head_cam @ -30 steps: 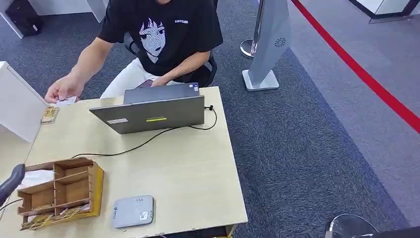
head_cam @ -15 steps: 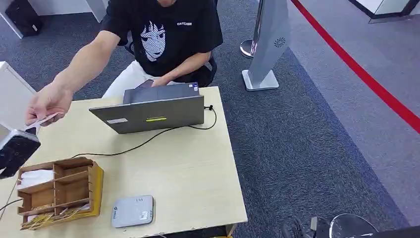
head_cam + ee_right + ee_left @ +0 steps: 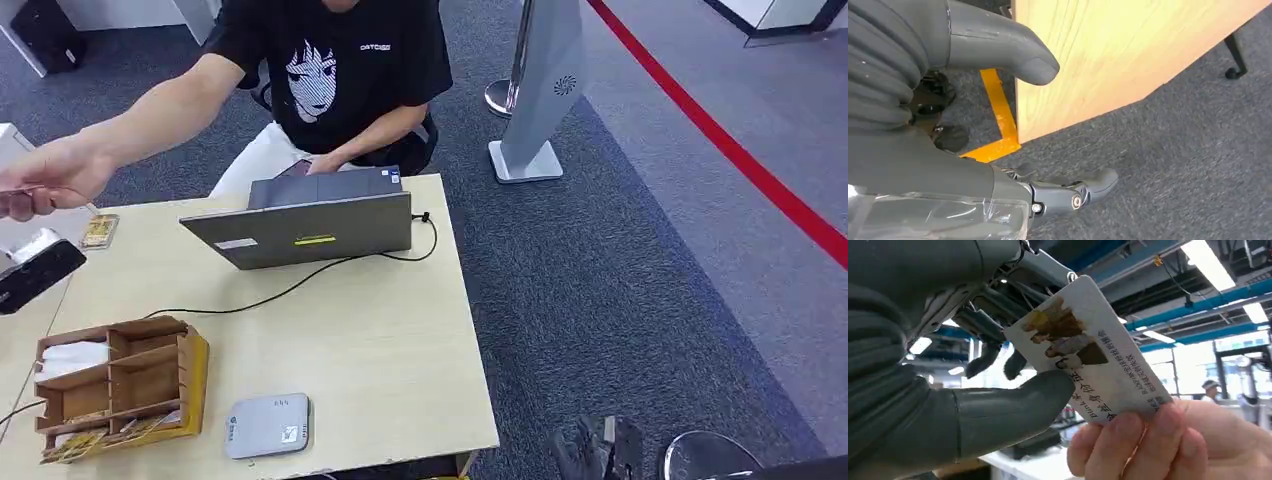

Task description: Pass the card to the sensor for recognition and then transmit it.

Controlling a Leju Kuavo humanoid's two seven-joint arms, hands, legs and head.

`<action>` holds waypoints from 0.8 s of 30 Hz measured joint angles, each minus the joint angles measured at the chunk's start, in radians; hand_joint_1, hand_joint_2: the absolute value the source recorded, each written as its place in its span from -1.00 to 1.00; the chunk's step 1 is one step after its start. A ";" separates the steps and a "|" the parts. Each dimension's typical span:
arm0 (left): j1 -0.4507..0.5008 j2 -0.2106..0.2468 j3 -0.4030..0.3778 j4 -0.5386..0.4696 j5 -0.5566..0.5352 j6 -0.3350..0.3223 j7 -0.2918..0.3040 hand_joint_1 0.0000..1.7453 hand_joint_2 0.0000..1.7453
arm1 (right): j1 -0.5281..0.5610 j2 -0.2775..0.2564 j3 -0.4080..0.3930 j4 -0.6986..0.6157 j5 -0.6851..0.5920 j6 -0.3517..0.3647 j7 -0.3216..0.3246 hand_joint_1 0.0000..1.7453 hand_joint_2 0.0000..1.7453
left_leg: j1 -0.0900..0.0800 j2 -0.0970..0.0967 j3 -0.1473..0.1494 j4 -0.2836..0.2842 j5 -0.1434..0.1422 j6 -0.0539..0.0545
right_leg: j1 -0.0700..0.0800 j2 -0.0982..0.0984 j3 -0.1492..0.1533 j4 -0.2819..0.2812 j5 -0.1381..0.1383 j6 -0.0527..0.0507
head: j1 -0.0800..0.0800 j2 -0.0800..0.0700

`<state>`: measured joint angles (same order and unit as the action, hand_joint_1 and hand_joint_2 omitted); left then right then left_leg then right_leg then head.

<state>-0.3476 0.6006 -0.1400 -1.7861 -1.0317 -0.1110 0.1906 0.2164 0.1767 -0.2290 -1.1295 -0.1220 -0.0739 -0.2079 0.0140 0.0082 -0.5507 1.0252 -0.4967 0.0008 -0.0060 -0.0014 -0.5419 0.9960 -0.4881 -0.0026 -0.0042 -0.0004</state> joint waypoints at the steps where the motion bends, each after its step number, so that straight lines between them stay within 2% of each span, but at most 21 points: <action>1: 0.003 0.008 0.000 0.000 -0.025 0.006 0.010 1.00 1.00 | 0.000 -0.006 0.015 0.000 -0.005 -0.011 -0.003 -1.00 1.00 | 0.000 0.000 0.000 0.000 0.000 0.000 | 0.000 0.000 0.000 0.000 0.000 0.000 | 0.000 0.000; 7: 0.089 0.011 0.011 -0.059 -0.116 0.099 0.034 1.00 1.00 | 0.010 -0.028 0.069 -0.005 -0.032 -0.059 -0.009 -1.00 1.00 | 0.000 0.000 -0.001 0.000 0.000 0.000 | 0.000 0.000 0.000 0.000 0.000 0.000 | 0.000 0.000; 15: 0.253 -0.040 0.039 -0.175 -0.179 0.246 0.004 1.00 1.00 | 0.033 -0.037 0.095 -0.030 -0.047 -0.094 -0.013 -1.00 1.00 | 0.000 0.000 -0.002 0.000 0.000 0.000 | 0.000 0.000 -0.002 0.000 0.000 0.000 | 0.000 0.000; 19: 0.339 -0.088 0.038 -0.230 -0.209 0.309 -0.032 1.00 1.00 | 0.043 -0.038 0.096 -0.045 -0.048 -0.111 -0.013 -1.00 1.00 | 0.000 0.000 -0.002 0.000 0.000 0.000 | 0.000 0.000 -0.002 0.000 0.000 0.000 | 0.000 0.000; 24: 0.479 -0.167 -0.018 -0.288 -0.238 0.373 -0.058 1.00 1.00 | 0.063 -0.038 0.094 -0.072 -0.047 -0.123 -0.013 -1.00 1.00 | 0.000 0.000 -0.002 0.000 -0.001 0.000 | 0.000 0.000 -0.002 -0.001 0.000 0.000 | 0.000 0.000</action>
<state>0.1312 0.4338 -0.1582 -2.0740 -1.2699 0.2619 0.1331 0.2795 0.1389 -0.1347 -1.2020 -0.1690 -0.1964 -0.2209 0.0136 0.0083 -0.5529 1.0252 -0.4975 0.0009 -0.0063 -0.0014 -0.5443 0.9955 -0.4882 -0.0025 -0.0042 -0.0004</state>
